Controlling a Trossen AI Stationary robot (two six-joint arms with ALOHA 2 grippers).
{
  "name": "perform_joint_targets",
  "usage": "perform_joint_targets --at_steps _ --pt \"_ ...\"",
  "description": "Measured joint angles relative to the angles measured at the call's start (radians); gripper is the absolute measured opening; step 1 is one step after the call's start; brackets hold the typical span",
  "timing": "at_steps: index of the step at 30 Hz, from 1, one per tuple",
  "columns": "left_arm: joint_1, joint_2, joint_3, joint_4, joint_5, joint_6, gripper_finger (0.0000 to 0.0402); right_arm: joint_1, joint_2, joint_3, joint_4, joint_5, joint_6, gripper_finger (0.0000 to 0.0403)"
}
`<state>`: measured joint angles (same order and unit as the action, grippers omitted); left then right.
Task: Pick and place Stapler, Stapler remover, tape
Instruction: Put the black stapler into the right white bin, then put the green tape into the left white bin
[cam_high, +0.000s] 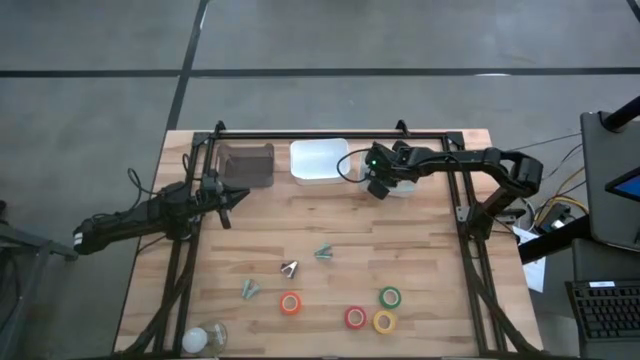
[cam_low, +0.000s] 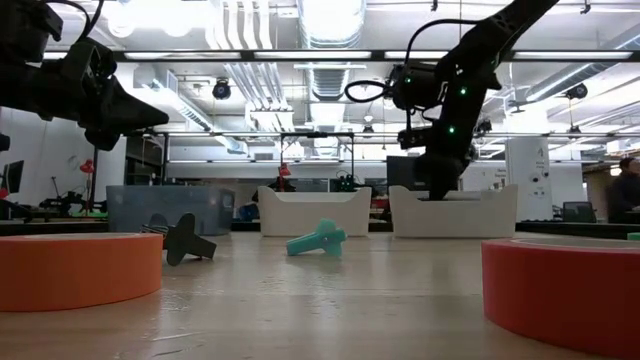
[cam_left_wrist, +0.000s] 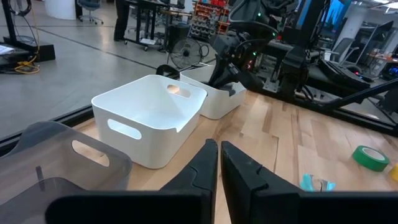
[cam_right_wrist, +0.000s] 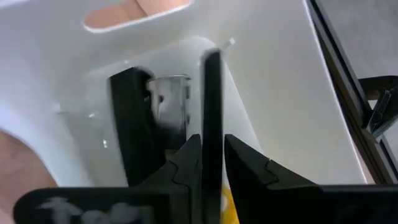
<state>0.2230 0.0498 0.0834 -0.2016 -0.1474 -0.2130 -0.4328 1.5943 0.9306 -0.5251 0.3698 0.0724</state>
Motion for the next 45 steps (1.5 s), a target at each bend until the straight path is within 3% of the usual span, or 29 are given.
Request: perform_joint_targets --at_steps 8,17,27,45 --pt "0.000 0.000 0.000 0.000 0.000 0.000 0.0024 0.008 -0.034 0.002 -0.009 -0.001 0.001 0.0113" --pt "0.000 0.000 0.000 0.000 0.000 0.000 0.0025 0.114 -0.217 0.002 -0.040 -0.019 -0.028 0.0132" --pt "0.000 0.000 0.000 0.000 0.000 0.000 0.0025 0.219 -0.379 0.002 -0.038 -0.314 -0.023 0.0123" --pt "0.000 0.000 0.000 0.000 0.000 0.000 0.0026 0.519 -0.389 0.001 -0.048 -0.327 0.043 0.0123"
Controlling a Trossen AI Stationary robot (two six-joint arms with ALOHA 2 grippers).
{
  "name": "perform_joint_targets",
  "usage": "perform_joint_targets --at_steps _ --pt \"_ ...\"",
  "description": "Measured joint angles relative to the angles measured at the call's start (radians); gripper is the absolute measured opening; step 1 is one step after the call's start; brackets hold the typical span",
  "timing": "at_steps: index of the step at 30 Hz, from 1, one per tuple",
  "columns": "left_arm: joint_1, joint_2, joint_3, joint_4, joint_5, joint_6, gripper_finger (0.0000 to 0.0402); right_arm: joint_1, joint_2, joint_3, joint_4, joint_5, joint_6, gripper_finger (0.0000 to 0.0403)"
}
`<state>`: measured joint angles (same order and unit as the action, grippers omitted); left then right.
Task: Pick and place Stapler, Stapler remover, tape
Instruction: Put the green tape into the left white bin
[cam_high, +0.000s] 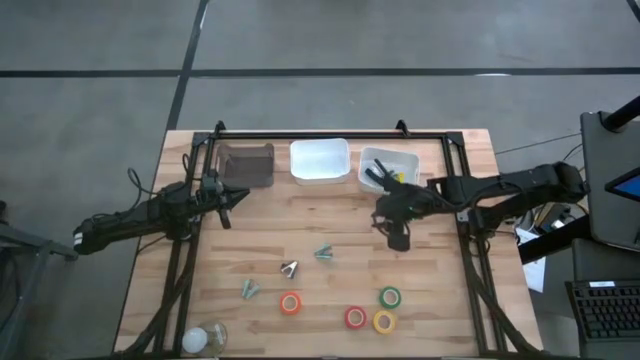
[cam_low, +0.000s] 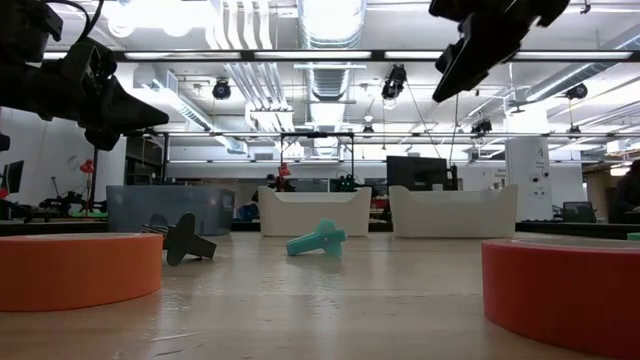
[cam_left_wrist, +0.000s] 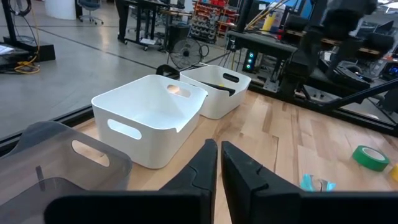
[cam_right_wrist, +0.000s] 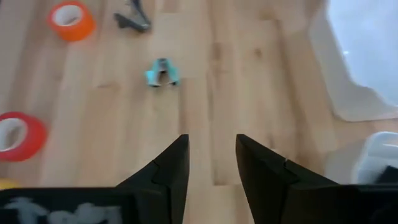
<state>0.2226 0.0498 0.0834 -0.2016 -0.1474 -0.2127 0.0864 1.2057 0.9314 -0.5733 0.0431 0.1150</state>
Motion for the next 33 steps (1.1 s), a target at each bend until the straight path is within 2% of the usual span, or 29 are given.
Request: perform_joint_targets --at_steps 9,17,25,33 --pt "0.000 0.000 0.000 0.000 0.000 0.000 0.0024 0.127 0.000 -0.005 -0.007 0.000 0.077 0.0109" --pt "0.000 0.000 0.000 0.000 0.000 0.000 0.0023 0.231 0.013 -0.036 0.008 0.001 0.207 0.0102" --pt "0.000 0.000 0.000 0.000 0.000 0.000 0.0024 0.330 0.079 -0.122 0.104 0.001 0.334 0.0113" --pt "0.000 0.000 0.000 0.000 0.000 0.000 0.0025 0.421 0.199 -0.134 0.133 -0.007 0.421 0.0139"
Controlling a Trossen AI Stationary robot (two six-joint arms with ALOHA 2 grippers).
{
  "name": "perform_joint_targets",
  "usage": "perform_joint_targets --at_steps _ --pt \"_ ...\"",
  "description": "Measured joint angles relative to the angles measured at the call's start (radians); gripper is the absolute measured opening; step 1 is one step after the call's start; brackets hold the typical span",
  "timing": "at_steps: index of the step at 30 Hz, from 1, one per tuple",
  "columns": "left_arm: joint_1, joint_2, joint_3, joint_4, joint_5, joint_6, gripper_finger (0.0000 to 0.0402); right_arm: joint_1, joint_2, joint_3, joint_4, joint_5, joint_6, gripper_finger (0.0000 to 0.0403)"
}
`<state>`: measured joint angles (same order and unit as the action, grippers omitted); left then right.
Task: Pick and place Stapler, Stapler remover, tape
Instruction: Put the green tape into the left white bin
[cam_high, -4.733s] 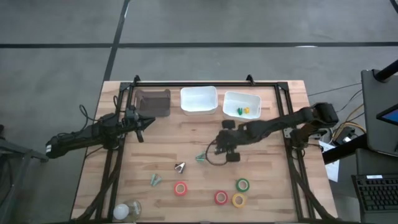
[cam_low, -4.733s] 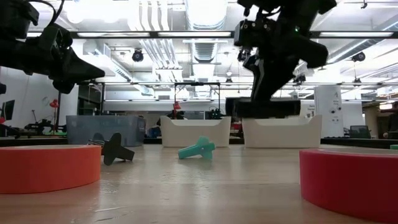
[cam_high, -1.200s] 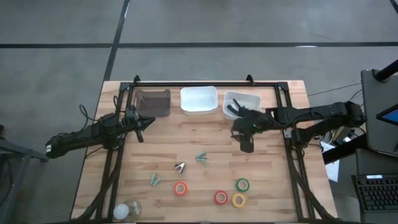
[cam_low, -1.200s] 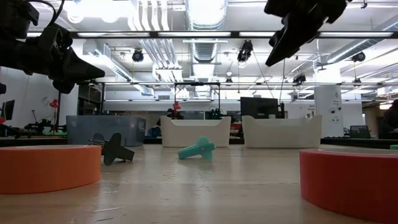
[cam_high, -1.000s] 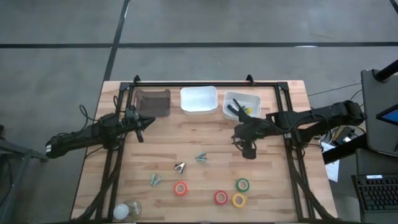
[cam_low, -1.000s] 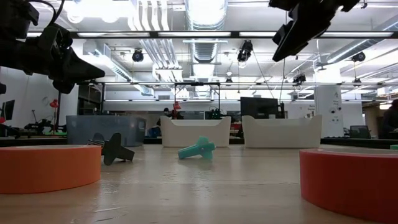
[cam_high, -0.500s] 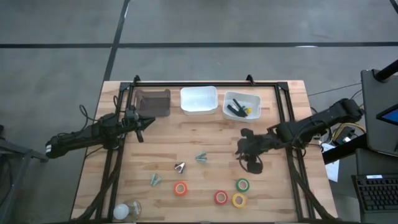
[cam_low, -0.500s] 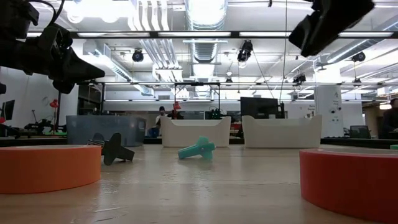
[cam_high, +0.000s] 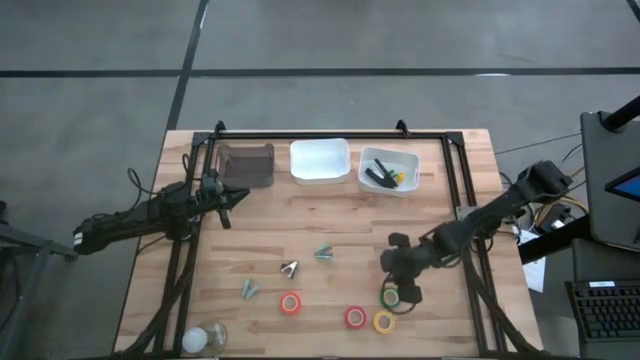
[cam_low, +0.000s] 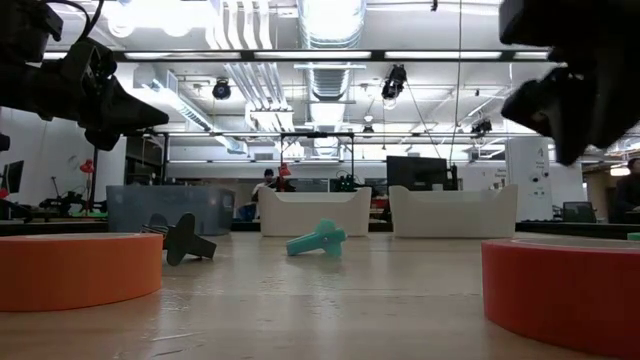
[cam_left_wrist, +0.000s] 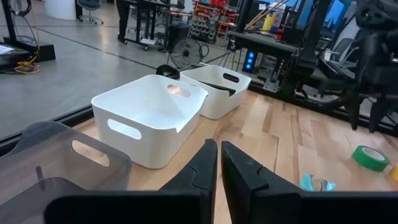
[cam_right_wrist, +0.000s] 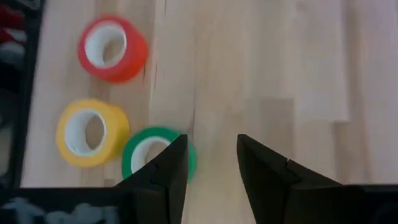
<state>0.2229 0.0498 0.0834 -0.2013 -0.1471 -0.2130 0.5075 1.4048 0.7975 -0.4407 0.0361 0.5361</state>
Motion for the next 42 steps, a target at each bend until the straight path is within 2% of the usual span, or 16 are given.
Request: perform_joint_targets --at_steps 9,16,22,36,42 --pt "0.000 0.000 0.000 0.000 0.000 0.000 0.0026 0.051 0.140 0.020 0.012 -0.015 0.042 0.0171" --pt "0.000 0.000 0.000 0.000 0.000 0.000 0.0023 0.069 0.211 0.034 0.011 -0.019 0.048 0.0173" --pt "0.000 0.000 0.000 0.000 0.000 0.000 0.0025 0.069 0.245 0.035 0.020 -0.019 0.049 0.0156" --pt "0.000 0.000 0.000 0.000 0.000 0.000 0.0023 0.069 0.235 0.034 0.010 -0.019 0.048 0.0105" --pt "0.000 0.000 0.000 0.000 0.000 0.000 0.0025 0.069 0.234 0.033 0.008 -0.011 0.044 0.0072"
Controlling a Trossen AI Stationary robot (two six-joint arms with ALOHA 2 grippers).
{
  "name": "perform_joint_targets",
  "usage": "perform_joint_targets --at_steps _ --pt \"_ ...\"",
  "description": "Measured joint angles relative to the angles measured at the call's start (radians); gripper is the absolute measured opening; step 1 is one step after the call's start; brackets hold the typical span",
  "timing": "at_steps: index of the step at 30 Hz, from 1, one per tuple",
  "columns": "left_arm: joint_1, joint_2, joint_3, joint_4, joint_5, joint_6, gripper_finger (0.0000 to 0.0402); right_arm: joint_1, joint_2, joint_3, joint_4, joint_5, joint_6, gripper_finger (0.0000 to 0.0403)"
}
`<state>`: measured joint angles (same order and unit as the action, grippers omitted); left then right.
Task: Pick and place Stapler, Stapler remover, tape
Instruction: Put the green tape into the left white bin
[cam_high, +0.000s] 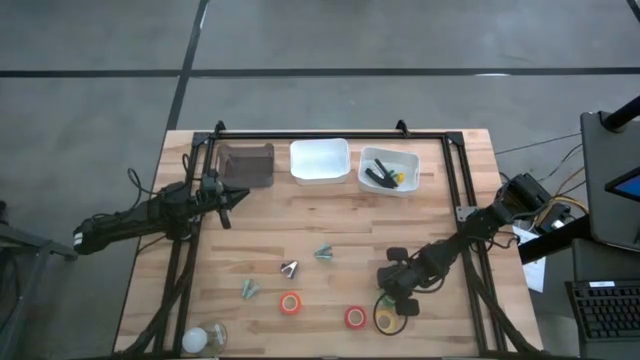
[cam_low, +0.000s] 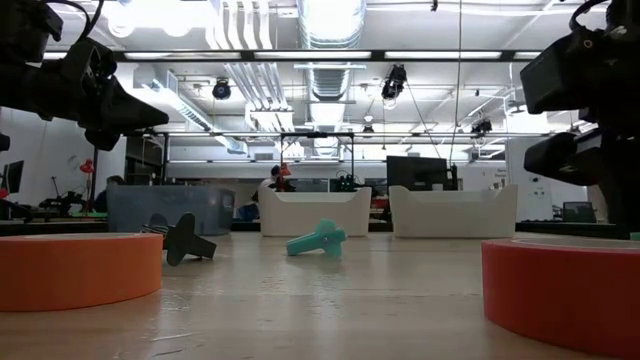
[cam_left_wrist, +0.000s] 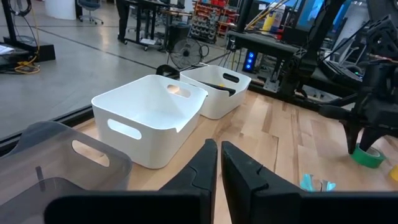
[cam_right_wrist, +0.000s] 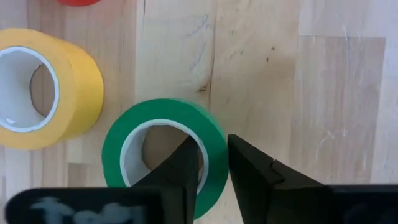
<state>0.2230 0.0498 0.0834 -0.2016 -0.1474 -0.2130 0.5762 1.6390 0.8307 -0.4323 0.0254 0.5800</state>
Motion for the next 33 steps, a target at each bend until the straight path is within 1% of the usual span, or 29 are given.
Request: perform_joint_targets --at_steps 3,6,12,16,24,27,33 --pt "0.000 0.000 0.000 0.000 0.000 0.000 0.0023 0.000 -0.001 0.000 -0.002 0.003 -0.003 0.0055" --pt "0.000 0.000 0.000 0.000 0.000 0.000 0.0024 0.000 -0.001 0.000 -0.002 0.003 -0.003 0.0048" --pt "0.000 0.000 0.000 0.000 0.000 0.000 0.0024 -0.009 -0.003 0.000 -0.001 0.002 -0.006 0.0059" --pt "0.000 0.000 0.000 0.000 0.000 0.000 0.0024 -0.035 -0.013 -0.001 0.001 0.004 -0.020 0.0058" --pt "0.000 0.000 0.000 0.000 0.000 0.000 0.0023 -0.112 -0.043 0.044 -0.003 0.006 -0.141 0.0056" --pt "0.000 0.000 0.000 0.000 0.000 0.000 0.0024 -0.142 -0.048 0.075 -0.007 0.027 -0.200 0.0056" --pt "0.000 0.000 0.000 0.000 0.000 0.000 0.0024 -0.207 -0.049 0.139 -0.013 0.031 -0.334 0.0056"
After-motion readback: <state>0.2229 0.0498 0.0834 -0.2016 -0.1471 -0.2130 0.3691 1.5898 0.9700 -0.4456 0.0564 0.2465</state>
